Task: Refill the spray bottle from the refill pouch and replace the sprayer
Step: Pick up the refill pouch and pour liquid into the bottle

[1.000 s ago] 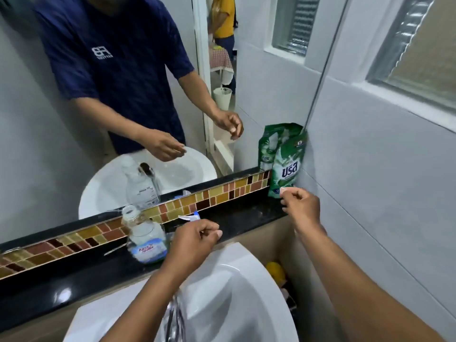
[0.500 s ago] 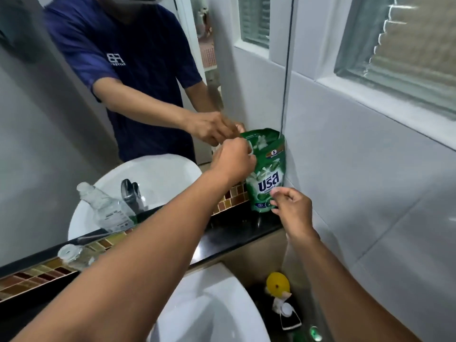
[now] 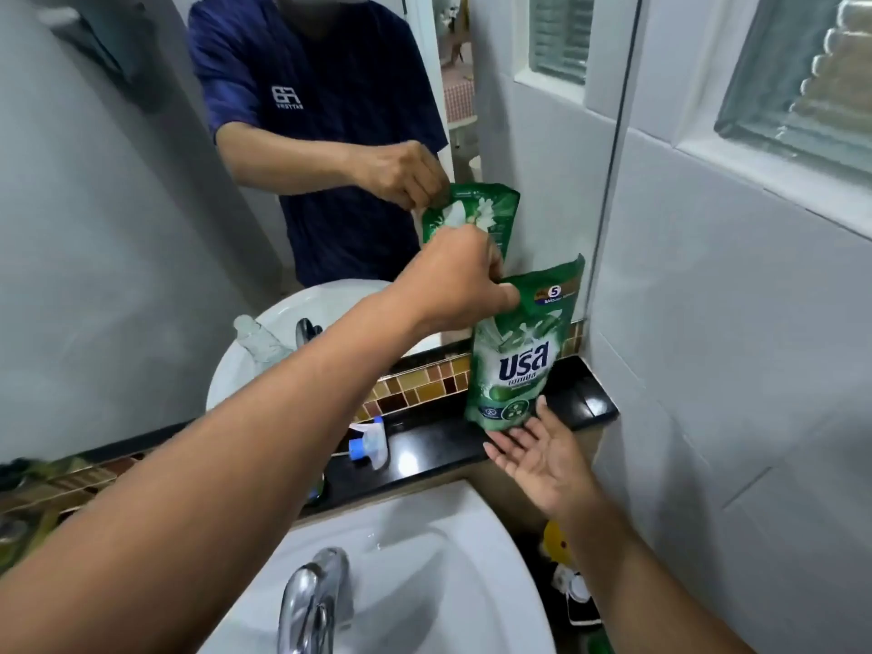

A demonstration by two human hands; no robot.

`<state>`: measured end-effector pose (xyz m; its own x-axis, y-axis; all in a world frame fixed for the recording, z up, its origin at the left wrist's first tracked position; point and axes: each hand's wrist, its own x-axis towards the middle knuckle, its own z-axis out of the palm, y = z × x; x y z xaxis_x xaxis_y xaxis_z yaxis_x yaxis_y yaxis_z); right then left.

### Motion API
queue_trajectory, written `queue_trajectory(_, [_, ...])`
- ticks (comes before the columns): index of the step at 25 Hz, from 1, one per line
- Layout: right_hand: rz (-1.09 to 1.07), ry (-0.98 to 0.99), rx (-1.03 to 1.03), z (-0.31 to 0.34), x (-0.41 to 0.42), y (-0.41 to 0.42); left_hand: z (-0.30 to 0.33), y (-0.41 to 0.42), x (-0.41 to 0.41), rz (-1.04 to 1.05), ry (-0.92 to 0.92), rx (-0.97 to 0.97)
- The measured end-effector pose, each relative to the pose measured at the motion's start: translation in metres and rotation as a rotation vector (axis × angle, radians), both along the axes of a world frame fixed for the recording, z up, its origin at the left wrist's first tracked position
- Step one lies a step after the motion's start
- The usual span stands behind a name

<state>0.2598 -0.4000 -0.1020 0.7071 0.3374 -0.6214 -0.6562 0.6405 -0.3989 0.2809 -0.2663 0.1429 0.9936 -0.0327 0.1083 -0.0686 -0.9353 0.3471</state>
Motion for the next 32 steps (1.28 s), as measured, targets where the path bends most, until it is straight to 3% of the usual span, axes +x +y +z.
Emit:
queue_trajectory(5, [-0.036, -0.113, 0.059, 0.043, -0.053, 0.051, 0.059, 0.083, -0.081, 0.034, -0.045, -0.143])
queue_trajectory(12, [0.022, -0.214, -0.034, 0.083, -0.106, 0.106, 0.098, 0.173, -0.171, 0.153, 0.024, 0.041])
queue_trajectory(21, [-0.018, -0.374, -0.290, 0.116, -0.139, 0.121, 0.076, 0.241, -0.216, 0.178, 0.140, 0.091])
queue_trajectory(32, [-0.091, -0.552, -0.606, 0.154, -0.100, 0.103, 0.018, 0.275, -0.188, 0.164, 0.188, -0.036])
